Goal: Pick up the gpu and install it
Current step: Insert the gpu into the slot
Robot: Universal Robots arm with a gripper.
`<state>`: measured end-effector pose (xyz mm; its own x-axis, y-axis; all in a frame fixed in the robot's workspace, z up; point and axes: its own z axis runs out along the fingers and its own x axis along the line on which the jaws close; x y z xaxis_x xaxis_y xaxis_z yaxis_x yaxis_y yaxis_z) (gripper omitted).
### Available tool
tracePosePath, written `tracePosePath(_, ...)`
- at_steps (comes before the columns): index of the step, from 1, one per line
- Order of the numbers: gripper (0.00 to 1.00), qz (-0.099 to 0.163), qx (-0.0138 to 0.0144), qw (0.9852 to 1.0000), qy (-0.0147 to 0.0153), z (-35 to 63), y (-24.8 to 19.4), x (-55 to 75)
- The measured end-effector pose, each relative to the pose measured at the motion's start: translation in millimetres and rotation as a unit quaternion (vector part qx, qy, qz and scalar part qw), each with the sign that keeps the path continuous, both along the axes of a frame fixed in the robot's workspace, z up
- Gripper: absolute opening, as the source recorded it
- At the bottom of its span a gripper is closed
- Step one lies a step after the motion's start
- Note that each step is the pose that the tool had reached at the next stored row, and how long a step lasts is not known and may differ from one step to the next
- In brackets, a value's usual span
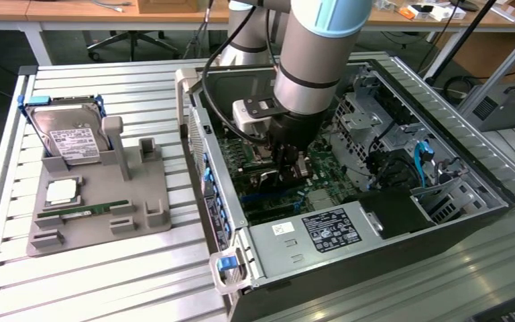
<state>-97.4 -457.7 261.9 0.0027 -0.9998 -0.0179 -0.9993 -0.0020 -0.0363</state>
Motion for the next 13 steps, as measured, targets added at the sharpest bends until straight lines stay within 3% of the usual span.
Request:
tracePosePath(6, 0.27, 0.000, -0.0019, 1.0000, 0.0000, 2.1, -0.1, -0.1)
tracePosePath(9, 0.27, 0.000, -0.0079, 1.0000, -0.0001, 3.7, 0.0, -0.1)
tracePosePath(11, 0.27, 0.000, -0.0146, 0.9999, 0.0000, 3.7, -0.1, 0.0)
tracePosePath(13, 0.27, 0.000, -0.0149, 0.9999, 0.0000, 3.7, -0.1, 0.0)
